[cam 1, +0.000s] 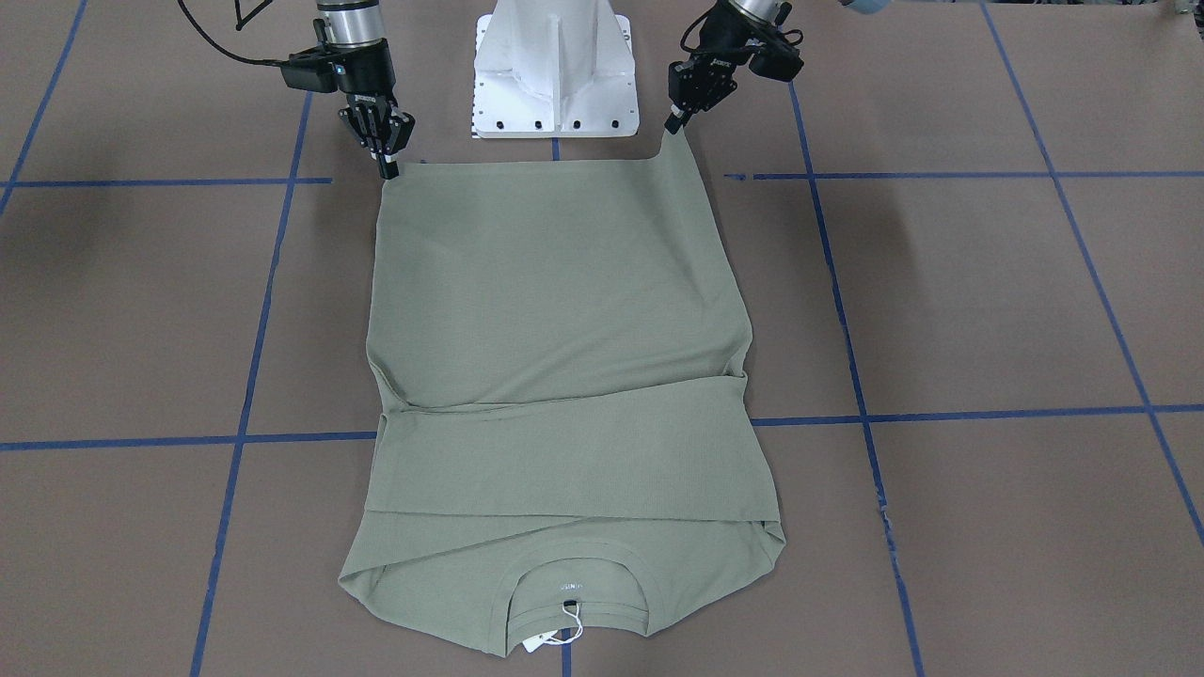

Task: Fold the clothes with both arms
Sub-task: 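Lower both grippers onto the hem corners and grasp them, then lift the hem with both grippers and fold it toward the collar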

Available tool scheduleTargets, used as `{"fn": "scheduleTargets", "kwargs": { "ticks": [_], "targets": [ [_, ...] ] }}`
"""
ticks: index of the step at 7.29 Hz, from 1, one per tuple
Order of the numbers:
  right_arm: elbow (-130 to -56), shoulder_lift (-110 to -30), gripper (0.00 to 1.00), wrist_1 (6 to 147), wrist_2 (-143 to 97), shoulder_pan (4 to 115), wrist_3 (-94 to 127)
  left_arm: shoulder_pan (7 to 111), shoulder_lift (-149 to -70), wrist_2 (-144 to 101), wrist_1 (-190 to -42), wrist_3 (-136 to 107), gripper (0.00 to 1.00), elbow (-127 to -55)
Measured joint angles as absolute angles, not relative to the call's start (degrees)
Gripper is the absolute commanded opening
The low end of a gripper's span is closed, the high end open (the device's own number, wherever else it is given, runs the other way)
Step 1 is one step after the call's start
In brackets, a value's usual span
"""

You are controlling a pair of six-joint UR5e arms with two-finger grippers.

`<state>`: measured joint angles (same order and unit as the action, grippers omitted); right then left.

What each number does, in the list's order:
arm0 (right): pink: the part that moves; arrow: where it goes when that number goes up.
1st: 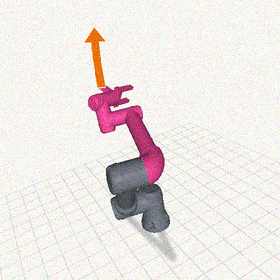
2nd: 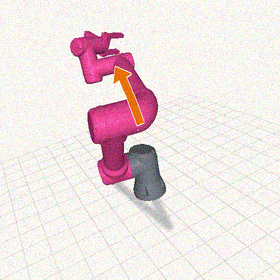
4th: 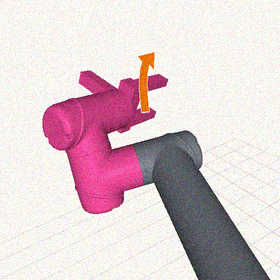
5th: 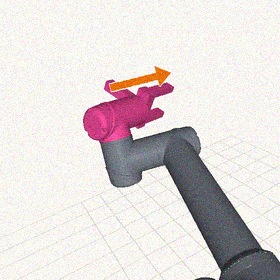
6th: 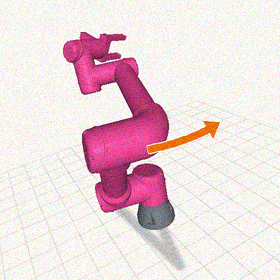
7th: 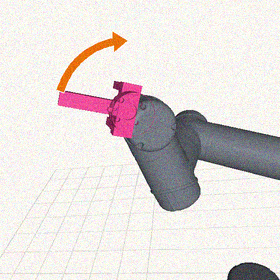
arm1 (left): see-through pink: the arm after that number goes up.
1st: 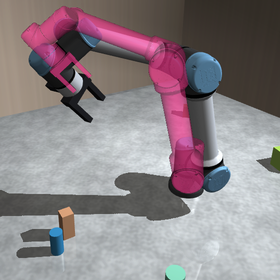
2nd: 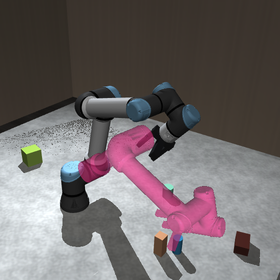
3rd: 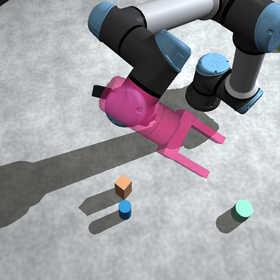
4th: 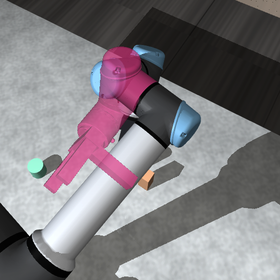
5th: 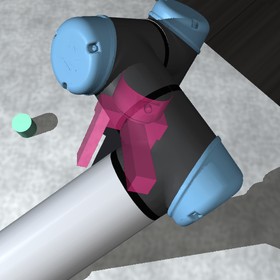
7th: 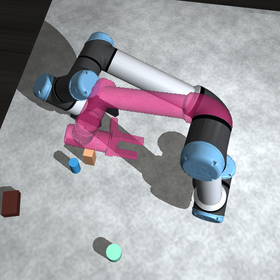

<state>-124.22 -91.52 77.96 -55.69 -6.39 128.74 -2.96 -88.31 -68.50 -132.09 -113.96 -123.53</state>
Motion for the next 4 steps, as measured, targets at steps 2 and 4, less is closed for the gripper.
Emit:
{"fn": "scheduleTargets", "kwargs": {
  "ticks": [2, 4],
  "targets": [
    [-137.33, -91.39, 0.00, 91.48, -57.83, -6.41, 125.34, -2.62, -86.74, -71.45, -126.22, -113.33, 0.00, -133.52],
    [-149.91, -88.36, 0.00, 105.79, -63.89, -4.40, 124.20, 1.20, -87.25, -78.96, -115.19, -111.56, 0.00, -145.55]
  ]
}}
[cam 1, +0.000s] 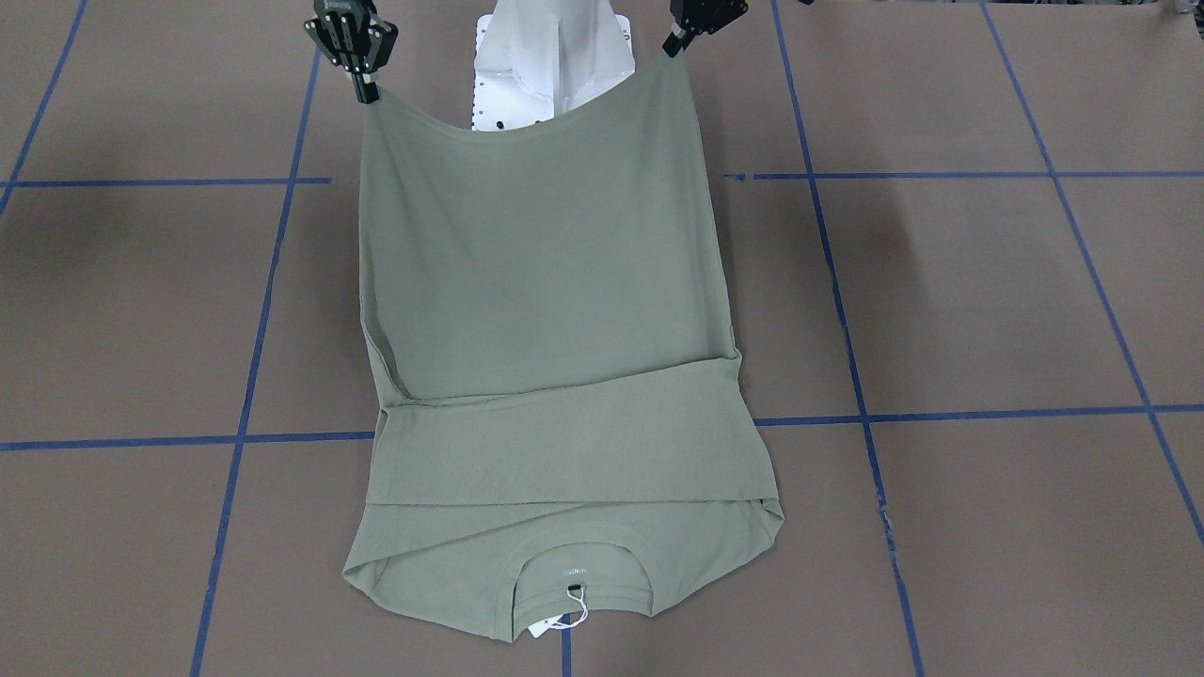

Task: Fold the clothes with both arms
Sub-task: 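Lift the hem with both grippers and fold it toward the collar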

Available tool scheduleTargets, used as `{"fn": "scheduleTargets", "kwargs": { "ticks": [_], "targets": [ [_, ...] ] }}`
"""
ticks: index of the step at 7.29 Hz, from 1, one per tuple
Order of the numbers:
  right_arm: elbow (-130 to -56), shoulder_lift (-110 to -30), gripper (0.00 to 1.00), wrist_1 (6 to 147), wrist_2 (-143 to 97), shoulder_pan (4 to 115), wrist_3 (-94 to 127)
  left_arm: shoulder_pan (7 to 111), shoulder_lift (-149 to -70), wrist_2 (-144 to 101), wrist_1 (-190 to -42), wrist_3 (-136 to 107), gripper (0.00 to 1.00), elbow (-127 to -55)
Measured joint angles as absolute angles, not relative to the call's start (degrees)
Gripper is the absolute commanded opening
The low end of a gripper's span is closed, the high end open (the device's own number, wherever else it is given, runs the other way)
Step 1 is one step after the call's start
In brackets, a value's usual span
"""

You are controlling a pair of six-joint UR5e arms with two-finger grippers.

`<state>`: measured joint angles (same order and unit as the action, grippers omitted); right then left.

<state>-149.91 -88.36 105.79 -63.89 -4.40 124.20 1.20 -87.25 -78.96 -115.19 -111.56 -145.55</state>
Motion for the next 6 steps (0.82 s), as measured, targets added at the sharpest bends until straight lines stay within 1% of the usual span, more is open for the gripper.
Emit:
{"fn": "scheduleTargets", "kwargs": {
  "ticks": [1, 2, 3, 4, 6],
  "targets": [
    [-152.78, -83.39, 0.00, 113.32, -68.75, -1.01, 122.04, 5.14, -88.31, -84.02, -110.70, -108.78, 0.00, -149.76],
    [-152.87, -77.12, 0.00, 118.85, -71.78, 2.57, 117.65, 9.26, -90.39, -87.92, -107.58, -104.41, 0.00, -150.86],
    [-151.13, -71.51, 0.00, 122.03, -73.59, 6.60, 112.49, 13.06, -93.58, -90.03, -104.79, -99.01, 0.00, -149.64],
    [-148.19, -67.86, 0.00, 123.09, -75.88, 11.38, 107.58, 17.02, -96.94, -91.24, -102.59, -93.78, 0.00, -146.79],
    [-139.64, -63.37, 0.00, 121.34, -80.83, 21.08, 99.68, 25.20, -100.73, -92.91, -101.16, -85.23, 0.00, -140.18]
  ]
}}
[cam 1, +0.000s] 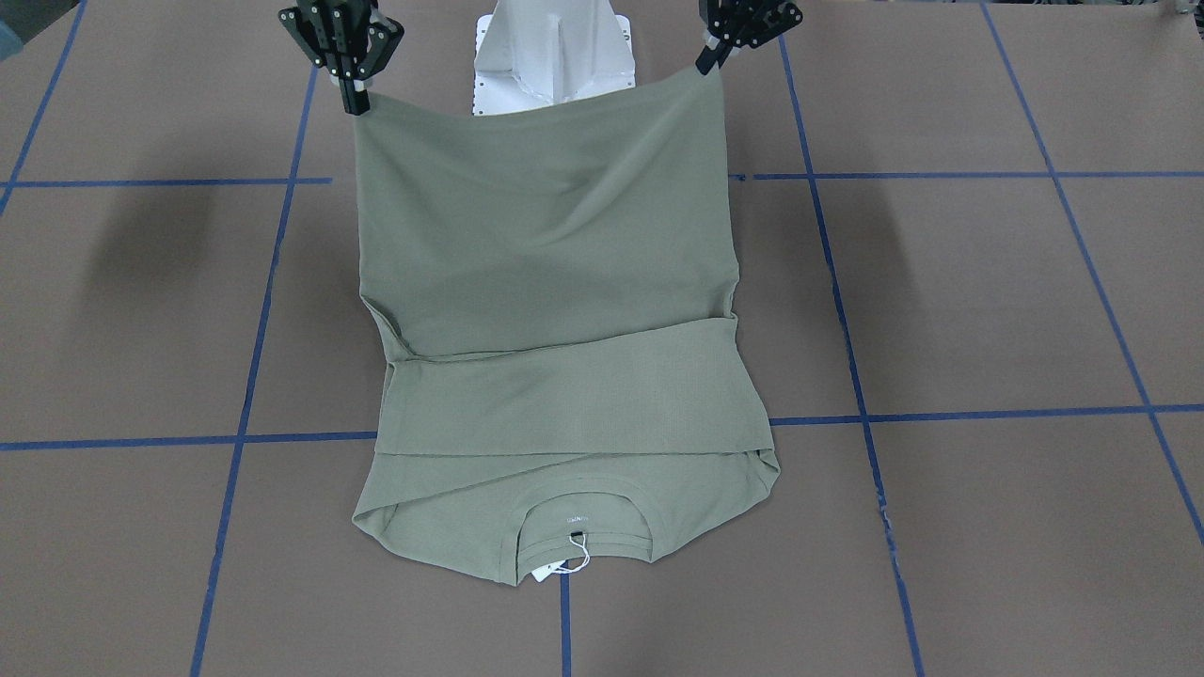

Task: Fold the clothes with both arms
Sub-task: 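Lift the hem with both grippers and fold it toward the collar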

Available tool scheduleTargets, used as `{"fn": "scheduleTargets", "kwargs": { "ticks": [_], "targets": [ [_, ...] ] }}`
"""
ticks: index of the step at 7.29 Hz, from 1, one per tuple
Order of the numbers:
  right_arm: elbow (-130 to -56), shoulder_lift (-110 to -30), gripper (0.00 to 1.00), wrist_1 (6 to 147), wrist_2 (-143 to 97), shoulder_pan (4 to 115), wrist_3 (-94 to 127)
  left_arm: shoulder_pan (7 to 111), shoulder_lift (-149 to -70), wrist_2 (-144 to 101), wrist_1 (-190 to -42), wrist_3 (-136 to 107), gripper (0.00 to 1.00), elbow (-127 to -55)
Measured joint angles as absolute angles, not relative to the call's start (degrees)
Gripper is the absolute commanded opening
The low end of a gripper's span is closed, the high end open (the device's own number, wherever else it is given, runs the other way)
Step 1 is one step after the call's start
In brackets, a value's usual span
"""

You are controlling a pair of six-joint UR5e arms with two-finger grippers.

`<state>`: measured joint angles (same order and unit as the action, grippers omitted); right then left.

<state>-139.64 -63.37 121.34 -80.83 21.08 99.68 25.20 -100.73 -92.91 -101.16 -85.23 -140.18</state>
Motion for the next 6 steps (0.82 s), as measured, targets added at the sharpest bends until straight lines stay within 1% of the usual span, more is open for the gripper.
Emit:
{"fn": "scheduleTargets", "kwargs": {
  "ticks": [2, 3, 4, 5, 6],
  "targets": [
    [-131.13, -62.44, 0.00, 112.68, -84.07, 27.04, 94.84, 32.42, -104.28, -94.90, -101.01, -78.32, 0.00, -133.11],
    [-128.71, -62.27, 0.00, 109.88, -85.29, 29.10, 93.39, 35.81, -107.30, -96.50, -101.17, -75.06, 0.00, -128.24],
    [-126.60, -61.61, 0.00, 108.57, -86.00, 30.98, 92.01, 38.25, -109.27, -97.36, -101.31, -72.74, 0.00, -124.83],
    [-122.78, -60.14, 0.00, 107.01, -86.56, 33.35, 90.51, 39.82, -110.83, -97.63, -101.50, -71.43, 0.00, -121.71],
    [-117.48, -58.74, 0.00, 103.75, -87.37, 35.99, 88.90, 40.83, -113.02, -97.59, -101.63, -70.87, 0.00, -117.82]
  ]
}}
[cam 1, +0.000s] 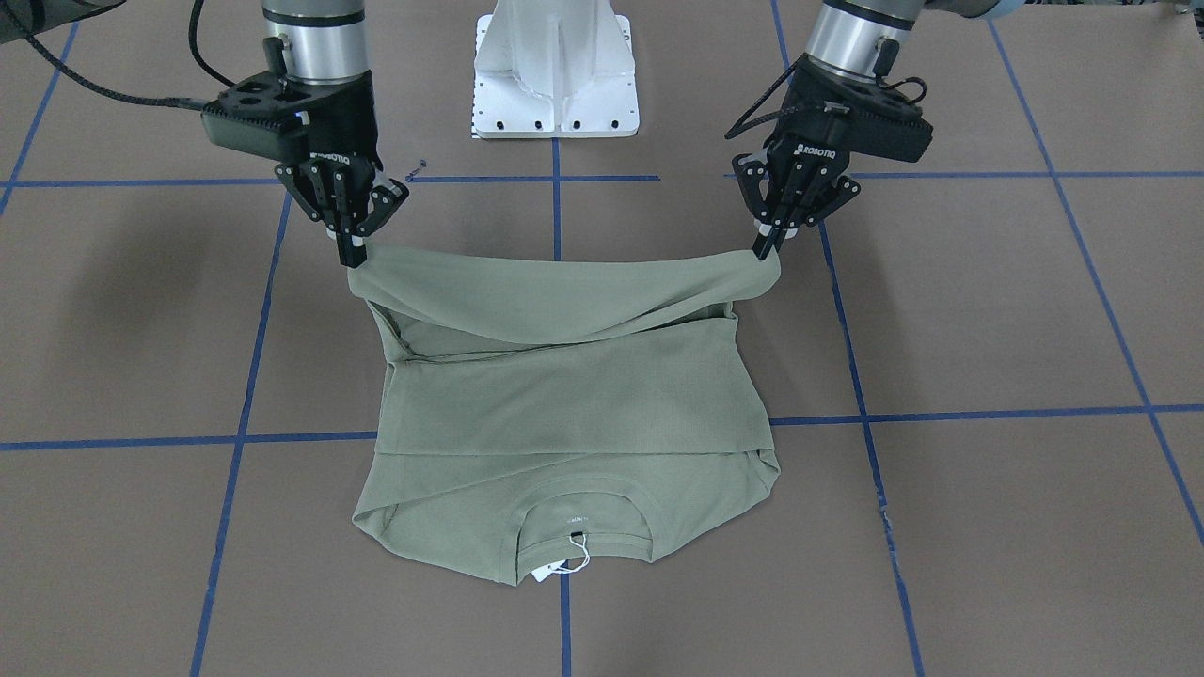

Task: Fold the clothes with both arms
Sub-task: 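Lift the hem with both grippers and fold it toward the collar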

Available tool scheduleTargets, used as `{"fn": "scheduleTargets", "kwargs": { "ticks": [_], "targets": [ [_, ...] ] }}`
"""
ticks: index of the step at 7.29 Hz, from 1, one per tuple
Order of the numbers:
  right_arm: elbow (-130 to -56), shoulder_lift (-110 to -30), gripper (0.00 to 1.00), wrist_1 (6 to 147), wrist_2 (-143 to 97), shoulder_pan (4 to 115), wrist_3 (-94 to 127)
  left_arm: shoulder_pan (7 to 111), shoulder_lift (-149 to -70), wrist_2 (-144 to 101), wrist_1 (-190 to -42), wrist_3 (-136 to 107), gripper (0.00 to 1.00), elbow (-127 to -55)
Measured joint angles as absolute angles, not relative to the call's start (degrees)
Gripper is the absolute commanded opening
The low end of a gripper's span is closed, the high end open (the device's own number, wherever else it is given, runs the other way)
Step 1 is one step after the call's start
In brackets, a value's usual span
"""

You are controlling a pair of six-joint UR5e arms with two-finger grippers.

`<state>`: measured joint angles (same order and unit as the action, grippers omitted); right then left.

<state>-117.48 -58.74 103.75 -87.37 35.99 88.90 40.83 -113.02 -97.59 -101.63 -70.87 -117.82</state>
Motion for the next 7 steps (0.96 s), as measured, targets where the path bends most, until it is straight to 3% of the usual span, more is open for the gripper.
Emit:
{"fn": "scheduleTargets", "kwargs": {
  "ticks": [5, 7],
  "targets": [
    [-85.74, -48.89, 0.00, 85.14, -88.81, 42.54, 84.91, 41.79, -121.66, -93.43, -112.98, -69.82, 0.00, -90.98],
    [-79.16, -47.23, 0.00, 80.89, -89.43, 43.64, 84.61, 42.76, -123.32, -91.79, -114.99, -68.26, 0.00, -85.46]
  ]
}}
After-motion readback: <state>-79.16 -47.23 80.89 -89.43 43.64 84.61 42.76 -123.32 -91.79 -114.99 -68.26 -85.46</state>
